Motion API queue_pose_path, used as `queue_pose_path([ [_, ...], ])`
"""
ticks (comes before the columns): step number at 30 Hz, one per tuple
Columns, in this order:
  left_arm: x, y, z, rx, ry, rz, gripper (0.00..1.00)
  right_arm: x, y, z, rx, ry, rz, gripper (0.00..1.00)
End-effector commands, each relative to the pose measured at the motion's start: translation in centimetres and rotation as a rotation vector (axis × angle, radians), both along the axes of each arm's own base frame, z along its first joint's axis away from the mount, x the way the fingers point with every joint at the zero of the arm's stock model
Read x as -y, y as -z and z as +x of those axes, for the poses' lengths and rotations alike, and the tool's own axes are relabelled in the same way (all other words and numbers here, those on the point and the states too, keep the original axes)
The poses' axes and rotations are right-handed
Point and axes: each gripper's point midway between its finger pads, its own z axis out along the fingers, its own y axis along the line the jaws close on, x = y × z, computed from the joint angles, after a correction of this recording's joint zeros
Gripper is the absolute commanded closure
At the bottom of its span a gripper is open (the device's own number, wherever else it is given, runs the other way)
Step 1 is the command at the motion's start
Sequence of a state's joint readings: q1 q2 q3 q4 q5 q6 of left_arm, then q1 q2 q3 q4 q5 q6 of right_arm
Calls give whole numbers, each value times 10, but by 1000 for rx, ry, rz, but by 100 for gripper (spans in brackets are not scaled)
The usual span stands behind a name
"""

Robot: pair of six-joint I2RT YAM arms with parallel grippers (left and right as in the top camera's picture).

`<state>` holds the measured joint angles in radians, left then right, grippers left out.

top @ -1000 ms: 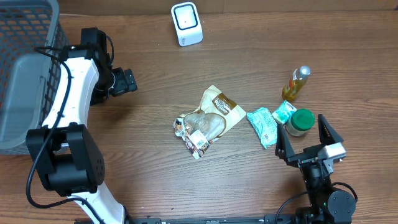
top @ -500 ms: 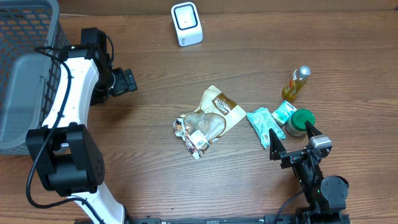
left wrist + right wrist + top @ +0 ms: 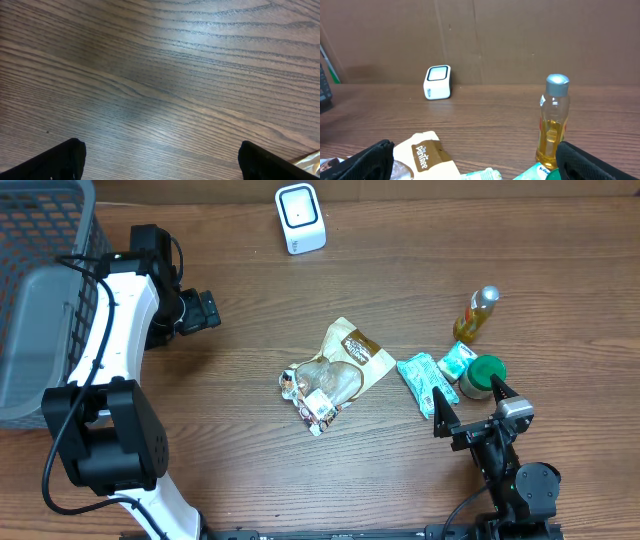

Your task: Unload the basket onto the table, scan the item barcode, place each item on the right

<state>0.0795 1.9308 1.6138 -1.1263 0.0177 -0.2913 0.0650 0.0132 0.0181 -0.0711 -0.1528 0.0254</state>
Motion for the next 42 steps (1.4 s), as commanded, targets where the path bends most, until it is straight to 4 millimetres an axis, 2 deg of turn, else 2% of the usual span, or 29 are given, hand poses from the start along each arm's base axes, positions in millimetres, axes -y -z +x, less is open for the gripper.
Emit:
queue_pose_path([
  [1, -4, -9, 5, 28, -7, 9, 0, 2, 3, 1, 0, 10, 1, 0],
  [33, -4, -9, 5, 28, -7, 9, 0, 2, 3, 1, 0, 10, 1, 0],
  [37, -4, -4, 5, 17, -7, 8, 0, 2, 3, 1, 0, 10, 1, 0],
  [40, -4, -11, 5, 34, -8, 10, 0, 2, 2, 1, 0, 10, 1, 0],
  [42, -3, -23, 5, 65, -7, 12, 0, 2, 2, 1, 0, 10, 1, 0],
])
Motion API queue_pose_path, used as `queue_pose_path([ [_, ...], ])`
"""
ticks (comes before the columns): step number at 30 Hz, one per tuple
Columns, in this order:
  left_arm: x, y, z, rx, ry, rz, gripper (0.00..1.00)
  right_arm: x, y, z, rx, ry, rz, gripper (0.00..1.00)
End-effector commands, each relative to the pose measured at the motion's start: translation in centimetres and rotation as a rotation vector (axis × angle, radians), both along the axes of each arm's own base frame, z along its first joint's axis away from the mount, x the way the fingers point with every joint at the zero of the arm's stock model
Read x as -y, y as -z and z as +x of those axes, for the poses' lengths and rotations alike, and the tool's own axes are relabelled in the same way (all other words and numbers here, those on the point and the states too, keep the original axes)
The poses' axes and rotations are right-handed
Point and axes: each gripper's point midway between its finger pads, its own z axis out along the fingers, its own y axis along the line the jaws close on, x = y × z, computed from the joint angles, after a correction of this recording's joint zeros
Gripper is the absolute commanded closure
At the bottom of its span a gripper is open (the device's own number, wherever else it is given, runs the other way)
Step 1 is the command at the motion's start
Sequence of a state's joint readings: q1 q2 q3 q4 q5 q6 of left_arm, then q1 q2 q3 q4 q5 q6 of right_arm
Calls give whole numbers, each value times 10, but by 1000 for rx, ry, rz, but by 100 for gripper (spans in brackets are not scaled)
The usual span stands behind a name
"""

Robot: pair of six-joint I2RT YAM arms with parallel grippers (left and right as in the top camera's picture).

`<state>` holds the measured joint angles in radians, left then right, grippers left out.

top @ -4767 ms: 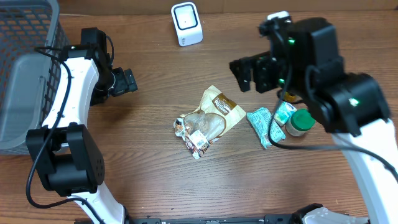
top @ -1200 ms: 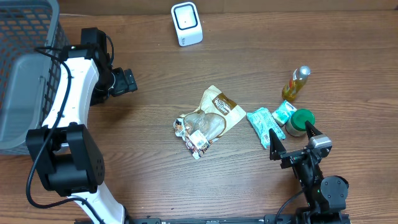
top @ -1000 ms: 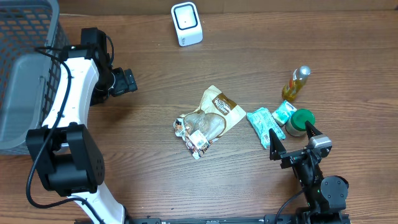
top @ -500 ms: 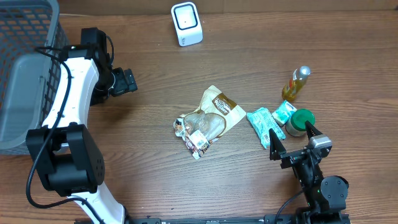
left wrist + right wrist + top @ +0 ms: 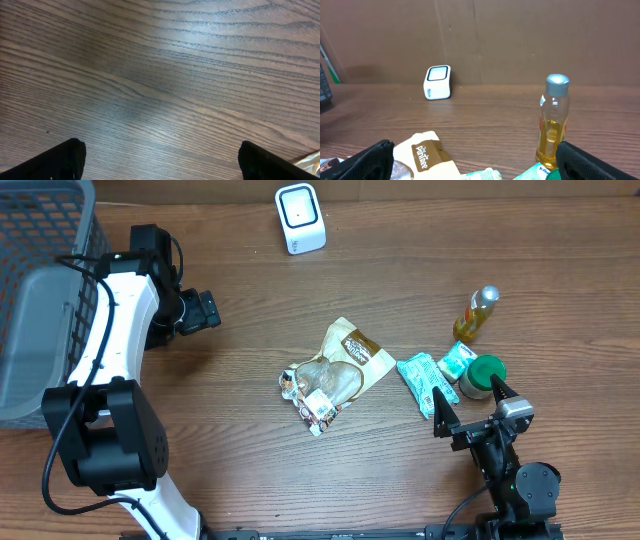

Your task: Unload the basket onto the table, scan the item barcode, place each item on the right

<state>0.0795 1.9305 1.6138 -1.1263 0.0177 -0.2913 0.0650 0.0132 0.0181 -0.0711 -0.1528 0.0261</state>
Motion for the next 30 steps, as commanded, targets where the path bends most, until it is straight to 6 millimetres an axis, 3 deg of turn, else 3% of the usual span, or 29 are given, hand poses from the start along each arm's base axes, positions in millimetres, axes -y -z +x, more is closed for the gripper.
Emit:
queue_pose_path([
  [1, -3, -32, 4, 90, -5, 14, 1, 2, 3, 1, 0, 10, 0, 0],
  [4, 2, -72, 1, 195, 5, 21, 0, 2, 3, 1, 0, 10, 0, 0],
  [9, 4, -165, -25, 447, 5, 40, 0, 2, 3, 1, 0, 10, 0, 0],
  [13, 7, -242, -69, 679, 3, 57, 0, 2, 2, 1, 0, 10, 0, 0],
  [14, 9, -273, -95, 787, 3, 65, 0, 2, 3, 1, 0, 10, 0, 0],
  [18, 12, -317, -142, 954, 2, 78, 0, 2, 2, 1, 0, 10, 0, 0],
  [20, 10, -329, -161, 1008, -3, 106, 0, 2, 2, 1, 0, 10, 0, 0],
  [23, 2, -332, -179, 1018, -36, 147, 0, 2, 3, 1, 0, 9, 0, 0],
  [30, 5, -294, -204, 880, -29, 138, 1, 2, 3, 1, 0, 10, 0, 0],
])
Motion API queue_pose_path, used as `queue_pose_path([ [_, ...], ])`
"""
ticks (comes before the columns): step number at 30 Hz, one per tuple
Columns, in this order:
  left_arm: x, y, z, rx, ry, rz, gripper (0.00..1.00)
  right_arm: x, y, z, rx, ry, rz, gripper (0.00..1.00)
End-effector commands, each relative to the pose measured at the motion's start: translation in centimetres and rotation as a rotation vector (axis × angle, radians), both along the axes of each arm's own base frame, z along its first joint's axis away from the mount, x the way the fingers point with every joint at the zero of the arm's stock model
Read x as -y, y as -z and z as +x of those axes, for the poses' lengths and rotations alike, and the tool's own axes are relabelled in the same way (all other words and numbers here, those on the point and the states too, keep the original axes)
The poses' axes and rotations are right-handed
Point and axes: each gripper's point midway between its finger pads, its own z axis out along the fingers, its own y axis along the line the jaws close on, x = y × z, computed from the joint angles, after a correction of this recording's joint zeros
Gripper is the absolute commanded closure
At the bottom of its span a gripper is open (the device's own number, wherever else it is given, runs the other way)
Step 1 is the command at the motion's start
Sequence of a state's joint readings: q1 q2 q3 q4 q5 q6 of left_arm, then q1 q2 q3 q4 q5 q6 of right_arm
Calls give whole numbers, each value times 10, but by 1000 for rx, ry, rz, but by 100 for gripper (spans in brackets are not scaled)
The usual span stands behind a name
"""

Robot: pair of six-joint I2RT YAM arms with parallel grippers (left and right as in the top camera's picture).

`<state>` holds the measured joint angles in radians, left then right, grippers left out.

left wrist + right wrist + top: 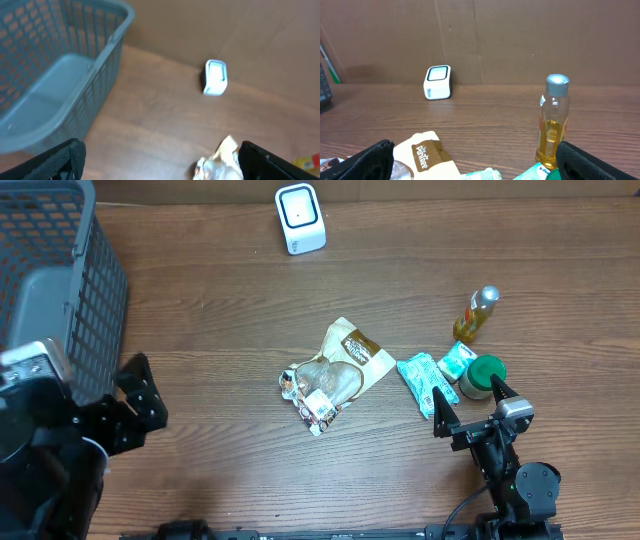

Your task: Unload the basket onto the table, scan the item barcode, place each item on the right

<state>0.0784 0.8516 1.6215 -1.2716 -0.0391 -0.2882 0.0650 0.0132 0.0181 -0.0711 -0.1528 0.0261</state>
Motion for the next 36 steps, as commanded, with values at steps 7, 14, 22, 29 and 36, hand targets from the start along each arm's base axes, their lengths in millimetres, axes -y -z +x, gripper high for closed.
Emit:
queue_pose_path([
  [7, -1, 64, -15, -233, -8, -2, 0, 2, 2, 1, 0, 9, 0, 0],
  [14, 5, 63, 20, -59, 32, -11, 0, 2, 2, 1, 0, 10, 0, 0],
  [22, 35, 3, 59, 519, 176, -1, 1, 2, 3, 1, 0, 9, 0, 0],
  [29, 38, -14, 40, 893, 191, 9, 0, 2, 3, 1, 0, 10, 0, 0],
  [36, 32, 6, 8, 1098, 157, 21, 0, 2, 3, 1, 0, 10, 0, 0],
])
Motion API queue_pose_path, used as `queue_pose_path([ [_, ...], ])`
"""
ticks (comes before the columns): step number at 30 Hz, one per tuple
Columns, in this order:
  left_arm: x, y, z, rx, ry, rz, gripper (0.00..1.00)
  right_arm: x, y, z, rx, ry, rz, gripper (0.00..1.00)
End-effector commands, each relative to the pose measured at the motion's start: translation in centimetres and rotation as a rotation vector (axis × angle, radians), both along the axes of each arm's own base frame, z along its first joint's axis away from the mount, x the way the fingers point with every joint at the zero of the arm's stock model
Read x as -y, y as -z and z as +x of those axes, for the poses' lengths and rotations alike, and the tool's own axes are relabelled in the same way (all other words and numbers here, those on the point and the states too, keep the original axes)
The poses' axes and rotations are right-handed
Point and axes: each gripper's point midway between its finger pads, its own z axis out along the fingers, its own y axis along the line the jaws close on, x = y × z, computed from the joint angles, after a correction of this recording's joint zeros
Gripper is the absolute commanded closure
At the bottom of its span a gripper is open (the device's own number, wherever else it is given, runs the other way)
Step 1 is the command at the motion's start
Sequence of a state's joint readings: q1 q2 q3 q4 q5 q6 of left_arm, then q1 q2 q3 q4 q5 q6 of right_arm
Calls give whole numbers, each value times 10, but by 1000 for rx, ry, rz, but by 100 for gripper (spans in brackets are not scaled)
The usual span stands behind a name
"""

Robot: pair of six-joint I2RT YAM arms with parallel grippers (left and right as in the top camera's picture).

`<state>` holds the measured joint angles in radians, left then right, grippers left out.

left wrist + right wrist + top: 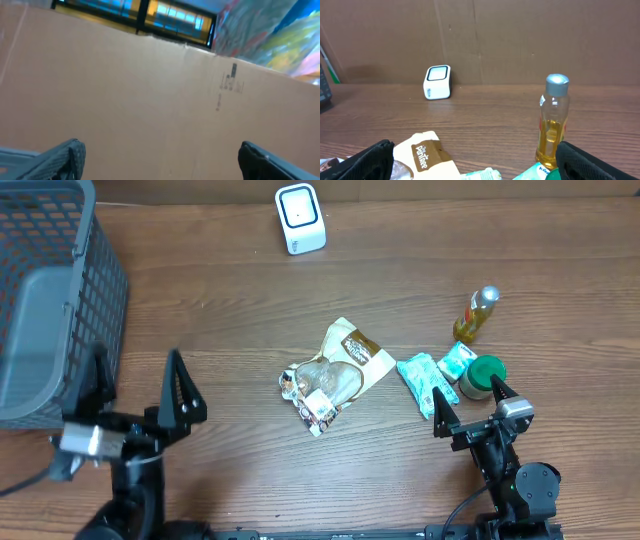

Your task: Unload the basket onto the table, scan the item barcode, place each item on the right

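Observation:
The white barcode scanner [300, 218] stands at the table's far edge and also shows as the scanner [438, 82] in the right wrist view. A brown-and-white Pantree snack bag [340, 370] lies mid-table, with the bag [427, 155] low in the right wrist view. My left gripper [137, 385] is at the front left, open and empty, far from the items; its wrist view shows only fingertips [65, 160] against a cardboard wall. My right gripper [472, 405] is open at the front right, just short of the items.
A grey basket [50, 300] fills the far left. At the right, near my right gripper, are a yellow bottle [478, 315], two teal packets [425, 383] and a green-lidded jar [485, 375]. The bottle [554, 125] stands close ahead in the right wrist view.
My left arm has moved right along the front edge and tipped up. Its camera showed the basket, scanner and bag; now it shows only the cardboard wall. The right arm and items have not moved.
At the two oldest moments my left arm reached out beside the basket, its open gripper facing bare table. Then it was drawn back to the front left corner. Now it is at the front left, tipped up. My right gripper stayed open and still throughout.

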<state>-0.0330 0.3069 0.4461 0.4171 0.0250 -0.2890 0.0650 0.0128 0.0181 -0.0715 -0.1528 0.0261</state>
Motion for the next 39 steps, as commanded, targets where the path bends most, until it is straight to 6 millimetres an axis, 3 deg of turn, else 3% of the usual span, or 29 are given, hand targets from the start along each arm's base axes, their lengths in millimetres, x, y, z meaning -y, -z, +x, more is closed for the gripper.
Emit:
queue_pose_path([
  [1, -2, 18, -11, 54, -5, -13, 0, 2, 3, 1, 0, 9, 0, 0],
  [8, -3, 45, -18, 113, -7, -17, 0, 2, 3, 1, 0, 10, 0, 0],
  [21, -1, 100, -8, 53, -1, -14, 0, 2, 2, 1, 0, 10, 0, 0],
  [26, 0, 126, 6, -67, 3, -6, 0, 2, 3, 1, 0, 10, 0, 0],
  [33, 1, 173, 25, -272, 1, 5, 1, 2, 3, 1, 0, 10, 0, 0],
  [39, 2, 237, 35, -537, -8, 46, 0, 2, 2, 1, 0, 10, 0, 0],
])
